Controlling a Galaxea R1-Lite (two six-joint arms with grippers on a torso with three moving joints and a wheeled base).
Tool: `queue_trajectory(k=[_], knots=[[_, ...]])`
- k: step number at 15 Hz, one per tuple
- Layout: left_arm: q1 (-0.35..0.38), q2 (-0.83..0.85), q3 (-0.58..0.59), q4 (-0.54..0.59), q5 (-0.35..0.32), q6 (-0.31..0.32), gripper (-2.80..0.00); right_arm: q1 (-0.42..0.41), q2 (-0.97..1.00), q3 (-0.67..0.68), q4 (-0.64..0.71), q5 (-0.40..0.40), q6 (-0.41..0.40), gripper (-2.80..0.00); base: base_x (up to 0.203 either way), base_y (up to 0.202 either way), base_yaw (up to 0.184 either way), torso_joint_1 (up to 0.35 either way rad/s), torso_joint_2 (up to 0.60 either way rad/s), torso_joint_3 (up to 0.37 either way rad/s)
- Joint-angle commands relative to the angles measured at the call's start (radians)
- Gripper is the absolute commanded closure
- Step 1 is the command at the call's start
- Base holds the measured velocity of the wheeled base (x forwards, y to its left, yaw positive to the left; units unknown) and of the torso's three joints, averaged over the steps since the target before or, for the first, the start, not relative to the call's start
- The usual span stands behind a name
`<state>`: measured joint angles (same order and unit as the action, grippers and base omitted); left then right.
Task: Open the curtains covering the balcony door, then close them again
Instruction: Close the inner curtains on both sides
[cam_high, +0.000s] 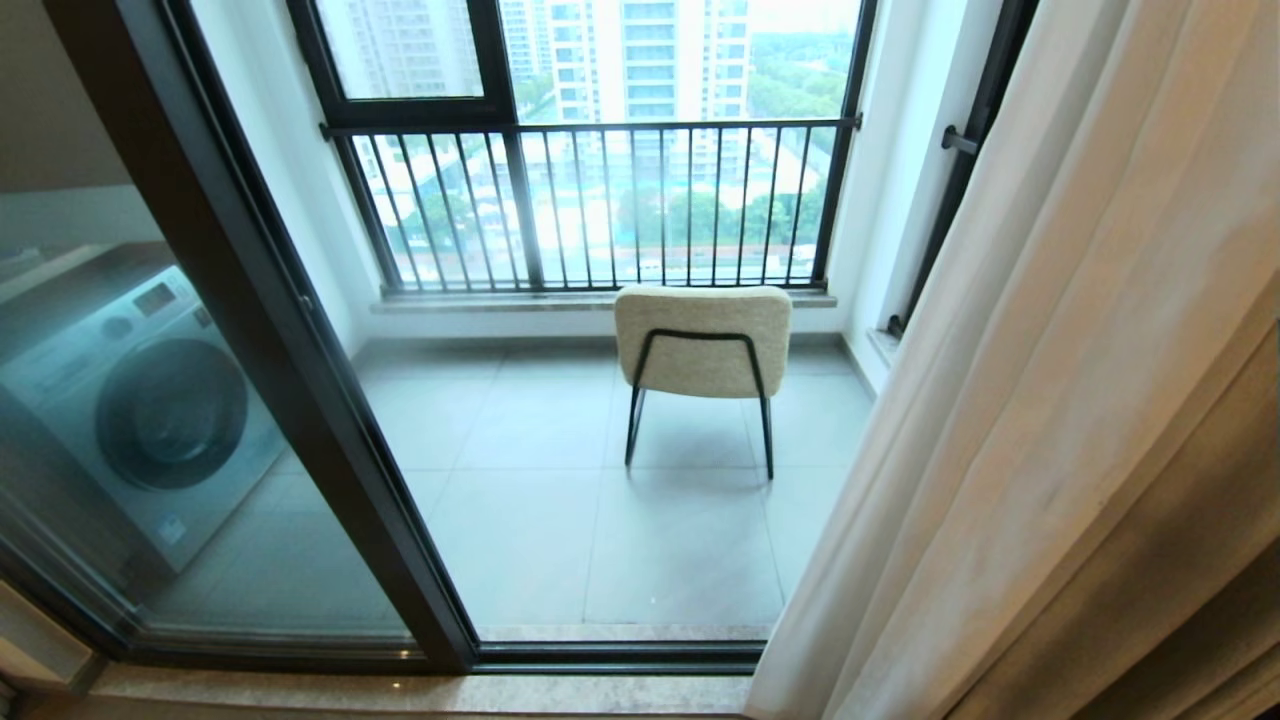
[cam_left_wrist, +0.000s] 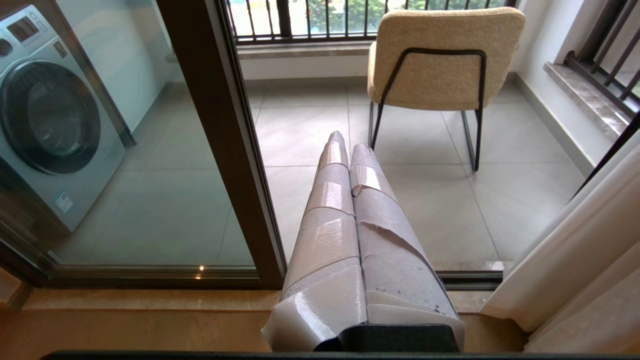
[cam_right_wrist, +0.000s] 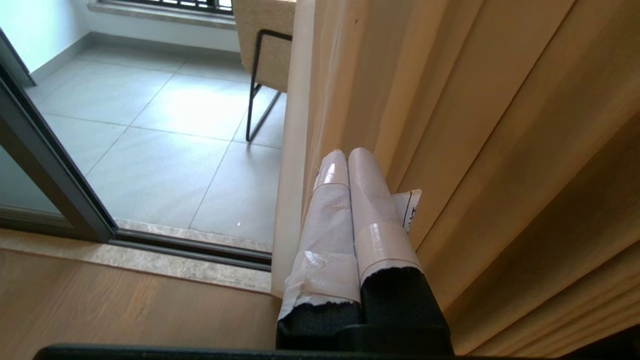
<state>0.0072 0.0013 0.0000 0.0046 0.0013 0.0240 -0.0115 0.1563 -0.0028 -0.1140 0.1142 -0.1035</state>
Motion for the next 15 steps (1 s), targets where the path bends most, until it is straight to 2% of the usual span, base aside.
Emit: queue_trajectory(k=[1,6,10,15], knots=[[0.0,0.0,0.0,0.0,0.0,-0.001,0.0,0.002,-0.054,0.003,0.007,-0.011,0.002,0.0,0.0,0.0,0.0,0.0,0.0,0.0],[0.0,0.0,0.0,0.0,0.0,-0.001,0.0,0.004,-0.082,-0.002,0.027,-0.037,-0.002,0.0,0.0,0.0,0.0,0.0,0.0,0.0],[0.0,0.0,0.0,0.0,0.0,0.001,0.0,0.003,0.02,-0.06,-0.012,-0.029,-0.003,0.0,0.0,0.0,0.0,0.0,0.0,0.0],[0.0,0.0,0.0,0.0,0.0,-0.001,0.0,-0.006,0.246,-0.236,-0.13,0.087,0.0,0.0,0.0,0.0,0.0,0.0,0.0,0.0]])
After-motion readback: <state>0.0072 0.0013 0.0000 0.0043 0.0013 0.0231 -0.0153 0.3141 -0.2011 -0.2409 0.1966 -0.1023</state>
